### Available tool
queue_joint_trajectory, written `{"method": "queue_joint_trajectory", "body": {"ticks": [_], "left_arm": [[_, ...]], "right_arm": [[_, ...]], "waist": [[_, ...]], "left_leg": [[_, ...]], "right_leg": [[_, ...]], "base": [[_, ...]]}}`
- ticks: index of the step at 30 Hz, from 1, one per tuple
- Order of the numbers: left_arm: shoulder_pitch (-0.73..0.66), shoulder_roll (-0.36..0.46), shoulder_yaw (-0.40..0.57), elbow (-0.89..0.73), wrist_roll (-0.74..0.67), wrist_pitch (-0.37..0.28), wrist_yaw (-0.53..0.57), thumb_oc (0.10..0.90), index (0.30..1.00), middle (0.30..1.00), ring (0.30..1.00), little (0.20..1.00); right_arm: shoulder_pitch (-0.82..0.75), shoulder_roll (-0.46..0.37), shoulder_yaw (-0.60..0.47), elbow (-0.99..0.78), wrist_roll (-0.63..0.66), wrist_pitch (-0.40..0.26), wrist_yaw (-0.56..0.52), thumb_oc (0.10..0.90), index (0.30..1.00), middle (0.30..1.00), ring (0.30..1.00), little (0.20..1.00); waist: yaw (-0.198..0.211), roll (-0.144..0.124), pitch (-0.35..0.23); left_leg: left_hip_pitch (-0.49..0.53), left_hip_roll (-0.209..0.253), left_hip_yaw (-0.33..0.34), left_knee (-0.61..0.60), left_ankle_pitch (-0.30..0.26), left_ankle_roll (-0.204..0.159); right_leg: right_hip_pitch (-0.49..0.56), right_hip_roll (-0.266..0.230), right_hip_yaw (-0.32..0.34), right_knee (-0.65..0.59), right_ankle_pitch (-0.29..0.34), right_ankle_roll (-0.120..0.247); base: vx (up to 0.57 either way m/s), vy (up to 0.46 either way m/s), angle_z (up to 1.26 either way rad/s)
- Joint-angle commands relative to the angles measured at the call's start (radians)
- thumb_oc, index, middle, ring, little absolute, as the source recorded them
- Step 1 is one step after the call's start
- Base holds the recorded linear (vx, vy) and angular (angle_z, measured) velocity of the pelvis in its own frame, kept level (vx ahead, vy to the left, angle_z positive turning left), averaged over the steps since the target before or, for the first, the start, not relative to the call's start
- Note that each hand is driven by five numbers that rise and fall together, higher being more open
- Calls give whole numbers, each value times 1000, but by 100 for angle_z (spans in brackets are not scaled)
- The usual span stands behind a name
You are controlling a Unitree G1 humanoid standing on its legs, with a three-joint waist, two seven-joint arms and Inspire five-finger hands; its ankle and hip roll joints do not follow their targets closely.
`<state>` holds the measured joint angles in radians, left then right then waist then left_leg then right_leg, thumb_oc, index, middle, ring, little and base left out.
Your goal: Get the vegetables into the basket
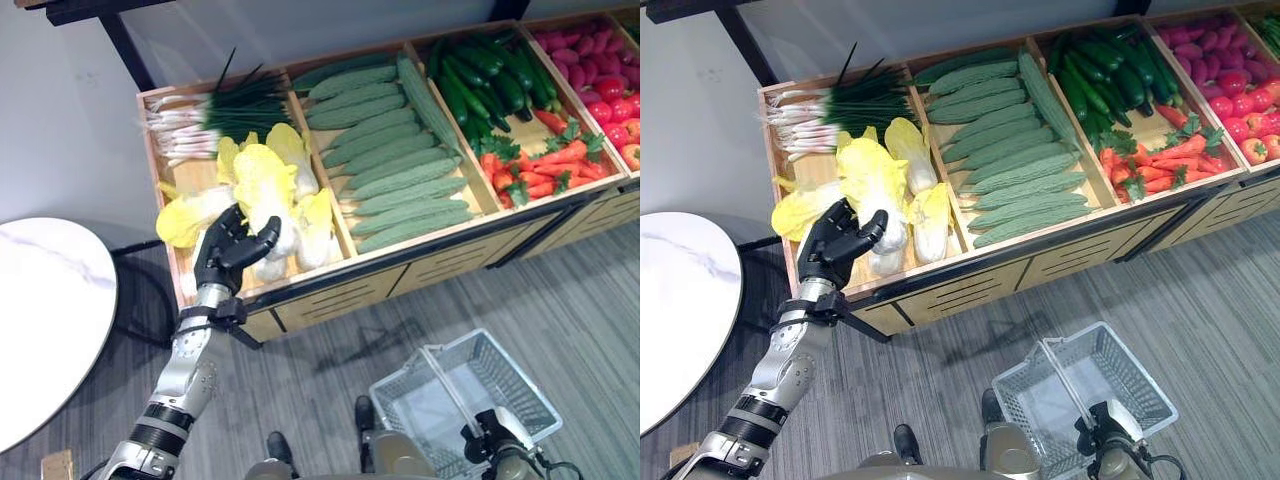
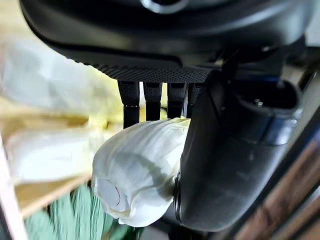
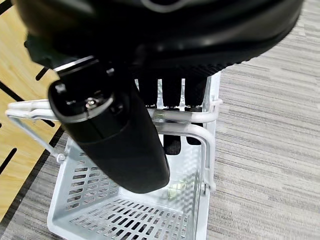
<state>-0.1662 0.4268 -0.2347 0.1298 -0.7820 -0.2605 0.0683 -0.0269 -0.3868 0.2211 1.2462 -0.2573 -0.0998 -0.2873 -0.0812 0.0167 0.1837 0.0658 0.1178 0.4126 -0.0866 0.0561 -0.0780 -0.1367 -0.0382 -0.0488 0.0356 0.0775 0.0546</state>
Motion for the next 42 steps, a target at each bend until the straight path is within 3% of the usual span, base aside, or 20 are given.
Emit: {"method": "queue_joint_trajectory", "body": {"ticks": [1,7,13,15,20,21,26,29,38,42], "left_arm": [[-95,59,21,-175,-29,-109,-105,400,300,300,300,300],[-128,90,-13,-222,-42,-108,-149,400,300,300,300,300],[-167,104,-41,-240,-44,-127,-159,400,300,300,300,300],[-178,132,-45,-239,-41,-122,-152,400,300,300,300,300],[-187,128,-45,-248,-39,-113,-152,400,300,300,300,300],[-187,139,-36,-261,-27,-112,-151,400,300,300,300,300],[-164,152,-4,-266,-11,-103,-154,400,300,300,300,300],[-163,132,-6,-273,-17,-102,-157,400,300,300,300,300],[-177,98,-44,-288,-14,-101,-157,400,300,300,300,300],[-204,69,-79,-275,-11,-98,-160,400,300,300,300,300]], "right_arm": [[17,-21,2,14,15,-18,1,400,300,300,300,300],[29,-29,-26,29,17,-13,9,400,300,300,300,300],[26,-17,-33,11,26,-15,6,400,300,300,300,300],[27,9,-24,5,39,-14,0,400,300,300,300,300],[42,10,-39,39,42,-9,-4,400,300,300,300,300],[42,12,-44,49,44,-7,-5,400,300,300,300,300],[38,24,-35,41,44,-7,-5,400,300,300,300,300],[48,25,-41,22,55,-15,-7,400,300,300,300,300],[82,6,-61,13,81,-20,-22,400,300,300,300,300],[91,-24,-90,35,105,-16,-36,400,300,300,300,300]], "waist": [[1,-51,-56],[-7,-62,-38],[-38,-91,-6],[-13,-89,-5],[2,-91,-17],[13,-97,-26],[42,-126,-50],[27,-119,-58],[-11,-85,-48],[-13,-68,-22]], "left_leg": [[56,-22,-21,-1,-49,-25],[62,-51,-3,0,-65,-5],[27,-71,72,-1,-71,10],[25,-33,125,4,-89,15],[17,-20,204,13,-74,25],[8,-11,239,26,-71,27],[3,21,329,69,-58,4],[3,51,338,97,-36,-24],[10,122,339,111,50,-87],[-41,195,284,225,125,-152]], "right_leg": [[17,-89,86,-52,68,114],[-7,-110,107,-16,82,139],[-104,-118,159,-28,239,204],[-86,-145,45,19,157,186],[-23,-163,-32,180,56,161],[5,-183,-72,201,49,158],[61,-188,-176,101,34,153],[85,-145,-181,46,-28,126],[136,-72,-172,9,-85,83],[169,-27,-161,-7,-112,47]], "base": [[-9,89,-13],[-14,106,-9],[-93,52,-30],[-125,62,-111],[-128,67,-47],[-107,-63,-74],[-40,-125,-66],[27,-206,-26],[-7,-175,-16],[-16,-236,3]]}}
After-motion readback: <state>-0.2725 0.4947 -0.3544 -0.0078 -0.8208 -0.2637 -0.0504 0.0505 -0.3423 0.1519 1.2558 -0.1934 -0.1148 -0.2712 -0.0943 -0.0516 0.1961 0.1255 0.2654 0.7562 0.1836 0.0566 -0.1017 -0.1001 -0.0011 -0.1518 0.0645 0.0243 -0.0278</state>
